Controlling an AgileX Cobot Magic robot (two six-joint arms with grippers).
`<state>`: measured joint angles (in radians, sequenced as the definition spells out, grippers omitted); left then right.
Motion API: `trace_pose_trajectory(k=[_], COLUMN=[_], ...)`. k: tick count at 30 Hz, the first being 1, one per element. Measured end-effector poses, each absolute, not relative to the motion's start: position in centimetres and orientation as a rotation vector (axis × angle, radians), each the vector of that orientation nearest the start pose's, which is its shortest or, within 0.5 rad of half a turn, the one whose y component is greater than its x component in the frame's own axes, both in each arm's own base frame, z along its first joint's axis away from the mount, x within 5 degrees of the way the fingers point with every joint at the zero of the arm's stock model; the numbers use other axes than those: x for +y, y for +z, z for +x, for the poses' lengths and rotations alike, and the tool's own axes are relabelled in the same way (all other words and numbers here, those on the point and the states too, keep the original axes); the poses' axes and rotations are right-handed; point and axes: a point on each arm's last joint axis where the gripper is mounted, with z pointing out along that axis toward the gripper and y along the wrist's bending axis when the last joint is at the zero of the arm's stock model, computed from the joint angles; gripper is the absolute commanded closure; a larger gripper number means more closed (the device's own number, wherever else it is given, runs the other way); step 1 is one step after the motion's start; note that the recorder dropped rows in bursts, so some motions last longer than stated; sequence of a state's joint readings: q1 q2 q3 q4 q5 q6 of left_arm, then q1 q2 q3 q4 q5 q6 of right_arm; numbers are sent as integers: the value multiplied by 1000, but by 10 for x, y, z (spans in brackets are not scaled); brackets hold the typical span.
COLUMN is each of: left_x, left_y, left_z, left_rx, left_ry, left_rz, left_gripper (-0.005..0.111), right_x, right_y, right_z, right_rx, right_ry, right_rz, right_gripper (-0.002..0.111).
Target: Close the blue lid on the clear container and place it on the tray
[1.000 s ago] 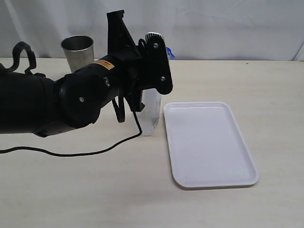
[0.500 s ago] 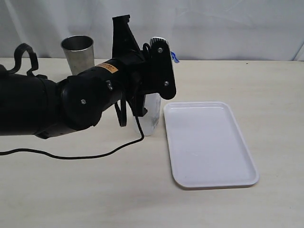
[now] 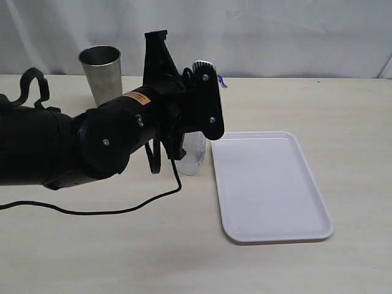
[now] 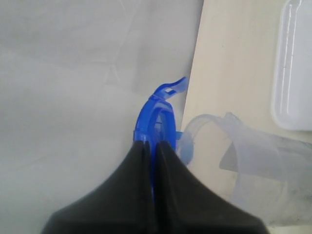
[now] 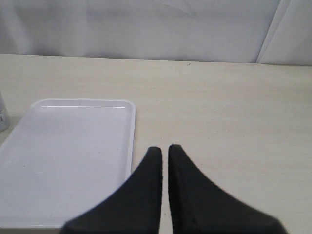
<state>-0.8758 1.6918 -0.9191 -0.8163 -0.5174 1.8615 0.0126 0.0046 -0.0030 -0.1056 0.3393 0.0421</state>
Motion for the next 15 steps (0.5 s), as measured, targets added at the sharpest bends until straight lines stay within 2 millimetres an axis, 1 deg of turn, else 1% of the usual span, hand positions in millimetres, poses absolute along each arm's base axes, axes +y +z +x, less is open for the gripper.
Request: trace_pose_trajectory(k=[4, 15], left_x=[-254, -254], left_y=[226, 227], left_z=[255, 253], left_rx=[1241, 1241], left_ry=[513, 506], left_rz=[1454, 1456], left_gripper=[107, 107], right_x=[-3, -3], right_y=[183, 183], right_z=[54, 54], right_rx=[1823, 1823], right_ry=[-64, -64], right_rz=[-39, -39], right_gripper=[104, 104])
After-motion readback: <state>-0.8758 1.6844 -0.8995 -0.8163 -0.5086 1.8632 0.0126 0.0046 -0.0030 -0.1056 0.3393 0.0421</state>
